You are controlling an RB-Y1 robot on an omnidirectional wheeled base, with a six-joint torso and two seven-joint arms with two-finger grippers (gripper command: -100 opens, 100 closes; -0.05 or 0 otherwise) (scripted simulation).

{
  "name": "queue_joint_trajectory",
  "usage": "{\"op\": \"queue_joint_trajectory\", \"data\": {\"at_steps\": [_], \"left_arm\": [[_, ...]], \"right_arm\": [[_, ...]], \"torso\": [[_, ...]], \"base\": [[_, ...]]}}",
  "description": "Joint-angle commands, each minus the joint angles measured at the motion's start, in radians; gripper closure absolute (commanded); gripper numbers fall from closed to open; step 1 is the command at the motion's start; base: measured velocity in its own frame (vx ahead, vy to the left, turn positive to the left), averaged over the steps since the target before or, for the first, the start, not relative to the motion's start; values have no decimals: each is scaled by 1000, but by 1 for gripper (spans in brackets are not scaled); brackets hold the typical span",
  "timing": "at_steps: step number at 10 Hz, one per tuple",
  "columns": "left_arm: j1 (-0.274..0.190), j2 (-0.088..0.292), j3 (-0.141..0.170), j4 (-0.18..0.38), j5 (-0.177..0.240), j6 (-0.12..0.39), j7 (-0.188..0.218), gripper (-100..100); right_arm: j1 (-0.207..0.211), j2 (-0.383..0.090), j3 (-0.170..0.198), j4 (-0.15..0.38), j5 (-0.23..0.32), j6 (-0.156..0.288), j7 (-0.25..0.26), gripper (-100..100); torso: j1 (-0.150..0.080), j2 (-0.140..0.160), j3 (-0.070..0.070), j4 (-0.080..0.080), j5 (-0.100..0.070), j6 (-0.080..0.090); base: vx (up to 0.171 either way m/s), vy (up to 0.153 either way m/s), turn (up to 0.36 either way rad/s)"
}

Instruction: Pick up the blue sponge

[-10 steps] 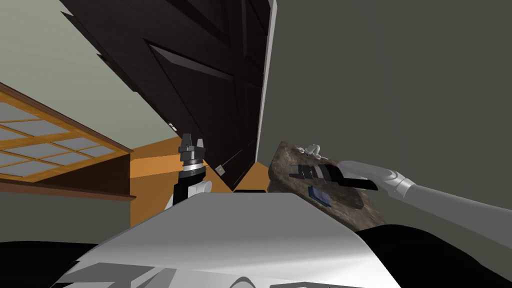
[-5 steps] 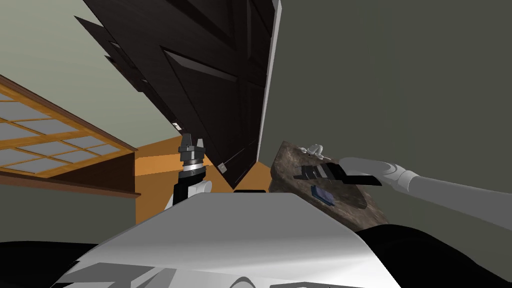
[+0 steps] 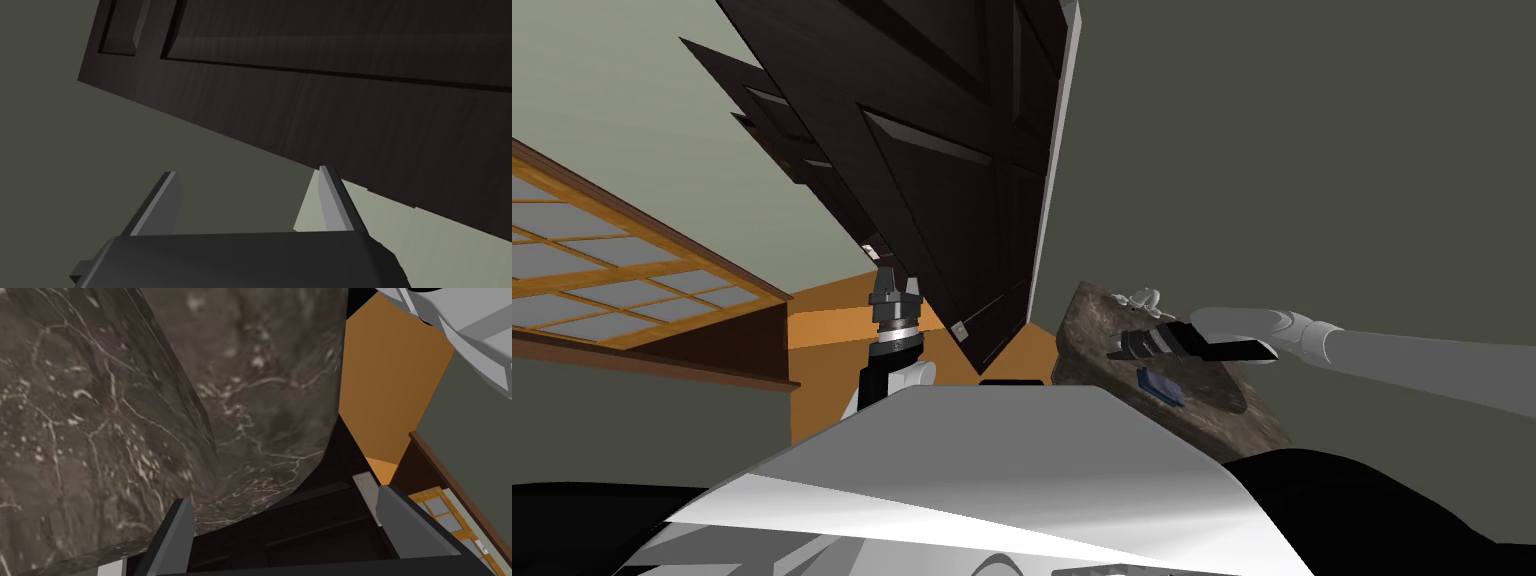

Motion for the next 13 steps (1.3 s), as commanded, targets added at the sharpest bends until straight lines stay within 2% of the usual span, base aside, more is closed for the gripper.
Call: {"op": "queue_joint_trajectory", "data": {"at_steps": [1, 2, 3, 4, 5, 6, 7, 8, 9, 10, 11, 13], "left_arm": [[0, 0, 0, 0, 0, 0, 0, 0], [0, 0, 0, 0, 0, 0, 0, 0], [0, 0, 0, 0, 0, 0, 0, 0], [0, 0, 0, 0, 0, 0, 0, 0], [0, 0, 0, 0, 0, 0, 0, 0], [0, 0, 0, 0, 0, 0, 0, 0], [0, 0, 0, 0, 0, 0, 0, 0], [0, 0, 0, 0, 0, 0, 0, 0], [0, 0, 0, 0, 0, 0, 0, 0], [0, 0, 0, 0, 0, 0, 0, 0], [0, 0, 0, 0, 0, 0, 0, 0], [0, 0, 0, 0, 0, 0, 0, 0]], "right_arm": [[50, 50, -50, 4, 50, -41, -50, -100], [51, 68, -57, 4, 59, -41, -50, -100], [51, 75, -111, 4, 105, -41, -87, -100], [51, 75, -111, 4, 127, -41, -87, -100], [62, 45, -104, 22, 148, -35, -93, -100], [62, 58, -146, 22, 171, -35, -101, -100], [62, 37, -114, 22, 148, -35, -93, -100], [62, 37, -104, 22, 148, -35, -93, -100], [62, 37, -104, 22, 148, -35, -93, -100], [73, 2, -97, 39, 160, -31, -98, -100], [73, 2, -97, 39, 160, -31, -98, -100], [92, -57, -84, 67, 181, -25, -106, -100]], "torso": [[0, 0, 0, 0, 0, 0], [-2, 0, 0, 0, -1, 0], [-3, -1, 0, 0, -1, 0], [-2, -1, -1, 0, -1, 0], [-2, -1, -1, 0, -1, 0], [-2, 0, 0, 0, -1, 0], [-1, 0, 0, 0, 0, 0], [-1, 0, 0, 0, -1, 0], [-2, 0, 0, 0, -1, 0], [-2, -1, -1, 0, -1, 0], [-1, 0, 0, 0, -1, 0], [-2, 1, 0, 0, -1, 0]], "base": [[0, 0, 0], [5, -5, -3], [0, 0, 0], [0, 0, 0], [-16, 15, 14], [-27, 19, 1], [-16, 10, 6], [0, 0, 0], [0, 0, 0], [-20, 9, 7], [-24, 9, 10], [-46, 4, -2]]}}
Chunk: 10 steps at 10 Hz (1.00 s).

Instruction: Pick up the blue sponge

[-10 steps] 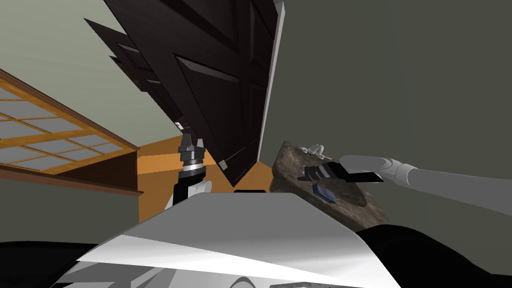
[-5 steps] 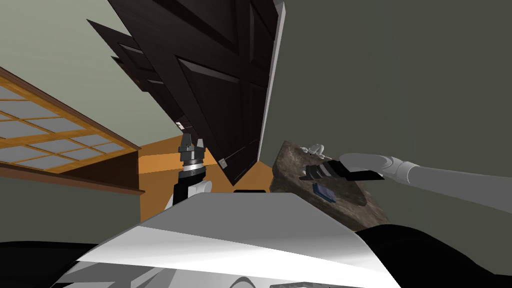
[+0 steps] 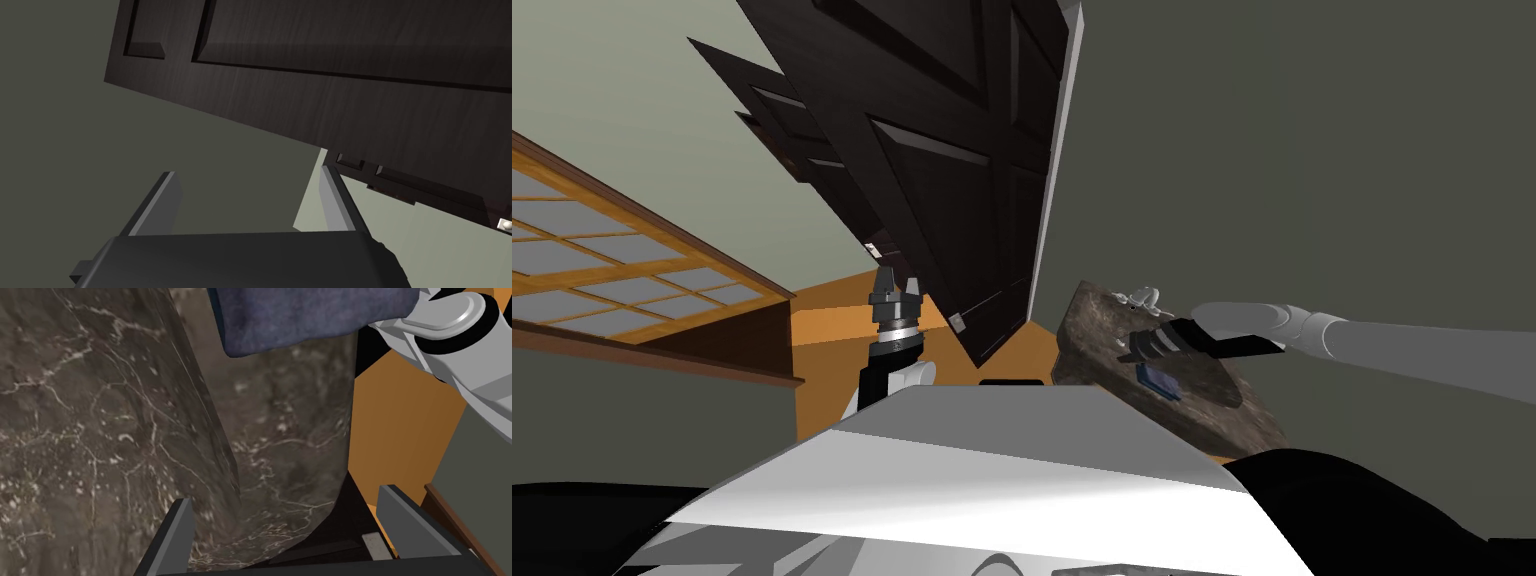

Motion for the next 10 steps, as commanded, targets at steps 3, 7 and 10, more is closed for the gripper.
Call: {"op": "queue_joint_trajectory", "data": {"at_steps": [3, 7, 10], "left_arm": [[0, 0, 0, 0, 0, 0, 0, 0], [0, 0, 0, 0, 0, 0, 0, 0], [0, 0, 0, 0, 0, 0, 0, 0]], "right_arm": [[36, -41, -3, 15, 11, 12, -3, -100], [47, -66, 21, -3, 16, 42, 3, -100], [57, -79, 43, -47, 11, 94, 13, -100]], "torso": [[-1, 0, 0, 0, 0, 0], [-1, -2, -1, 0, 0, 0], [-1, -7, -4, -2, -1, 0]], "base": [[-44, -17, -7], [-23, -25, -29], [62, -19, -47]]}}
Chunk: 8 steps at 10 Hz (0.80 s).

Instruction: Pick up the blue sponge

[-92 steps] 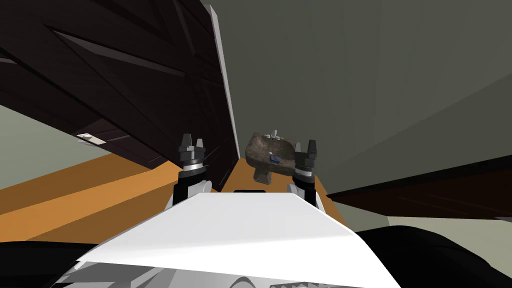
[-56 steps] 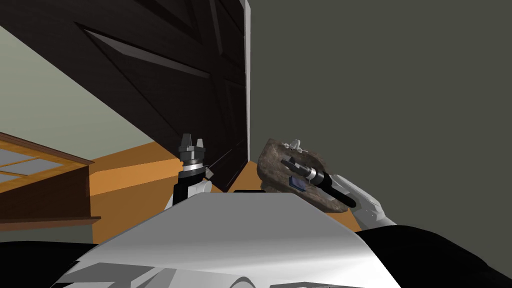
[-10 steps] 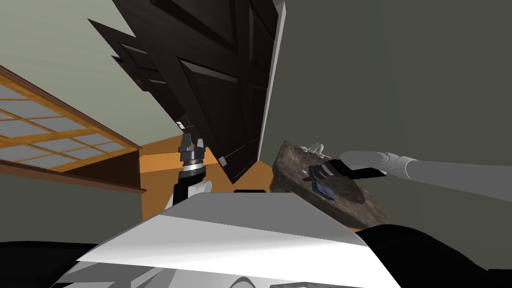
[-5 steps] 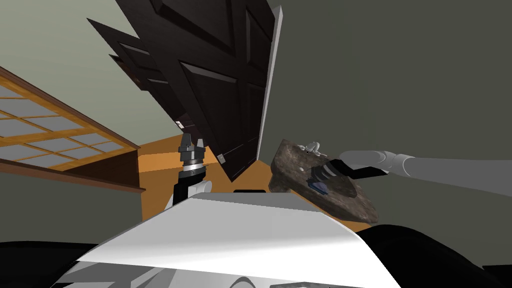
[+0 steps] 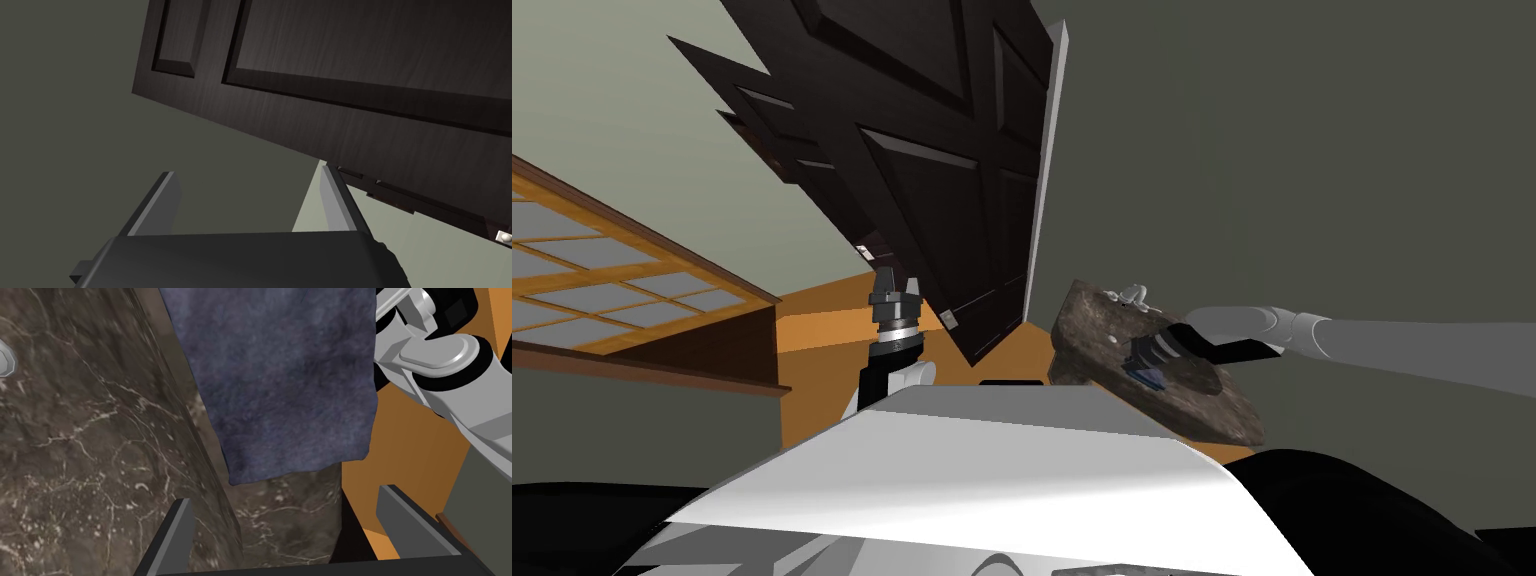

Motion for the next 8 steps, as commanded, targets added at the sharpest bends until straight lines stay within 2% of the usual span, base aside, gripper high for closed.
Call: {"op": "queue_joint_trajectory", "data": {"at_steps": [1, 5, 6, 7, 8], "left_arm": [[0, 0, 0, 0, 0, 0, 0, 0], [0, 0, 0, 0, 0, 0, 0, 0], [0, 0, 0, 0, 0, 0, 0, 0], [0, 0, 0, 0, 0, 0, 0, 0], [0, 0, 0, 0, 0, 0, 0, 0]], "right_arm": [[19, -10, 0, -25, -5, 33, 5, -100], [32, -26, 29, -85, -11, 101, 18, -100], [18, -23, 35, -77, -10, 87, 16, -100], [17, -24, 37, -78, -10, 90, 17, 100], [17, -24, 37, -78, -10, 90, 16, 100]], "torso": [[0, 0, 0, 0, 0, 0], [1, 1, 0, 0, 0, 0], [1, 1, 0, 0, 0, 0], [1, 2, 1, 0, 0, 0], [1, 3, 2, 1, 0, 0]], "base": [[53, -19, -35], [50, -11, -42], [21, -6, -6], [0, 0, 0], [0, 0, 0]]}}
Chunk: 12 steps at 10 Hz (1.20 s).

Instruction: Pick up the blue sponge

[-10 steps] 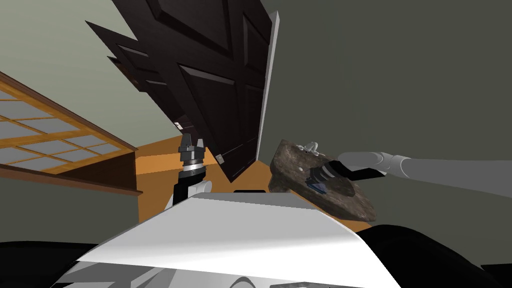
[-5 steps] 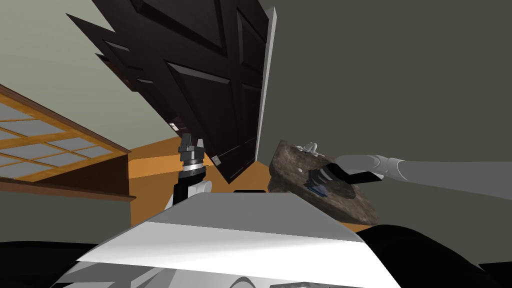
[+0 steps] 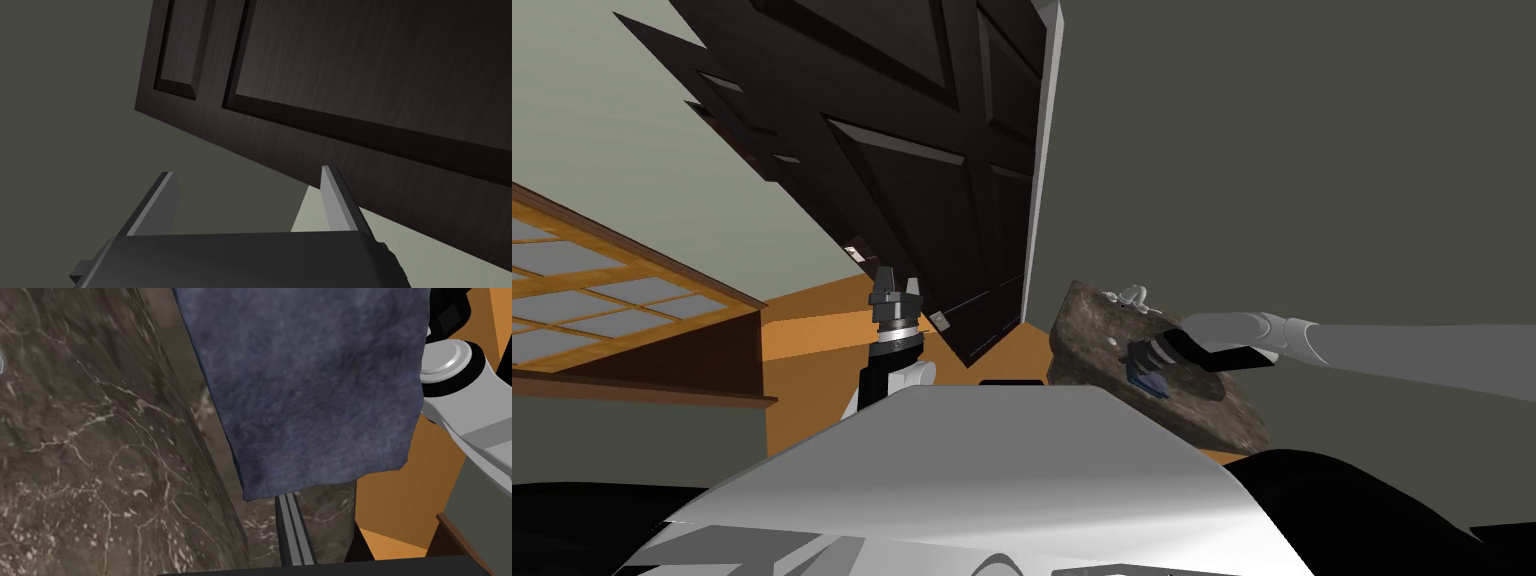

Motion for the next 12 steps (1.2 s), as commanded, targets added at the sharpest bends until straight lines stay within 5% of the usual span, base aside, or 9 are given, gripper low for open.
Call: {"op": "queue_joint_trajectory", "data": {"at_steps": [1, 3, 5, 12], "left_arm": [[0, 0, 0, 0, 0, 0, 0, 0], [0, 0, 0, 0, 0, 0, 0, 0], [0, 0, 0, 0, 0, 0, 0, 0], [0, 0, 0, 0, 0, 0, 0, 0]], "right_arm": [[0, 0, 0, 0, 0, 0, 0, 100], [0, 0, 0, 0, 0, 0, 0, 100], [-15, -31, -1, 20, 32, 23, 11, -100], [-25, -162, 2, 88, 150, 106, 45, -100]], "torso": [[0, 0, 0, 0, 0, 0], [0, 0, 0, 0, 0, 0], [0, 0, 0, 0, 0, 0], [2, 10, 6, 2, 1, 0]], "base": [[0, 0, 0], [0, 0, 0], [-34, 10, 29], [-137, 60, 6]]}}
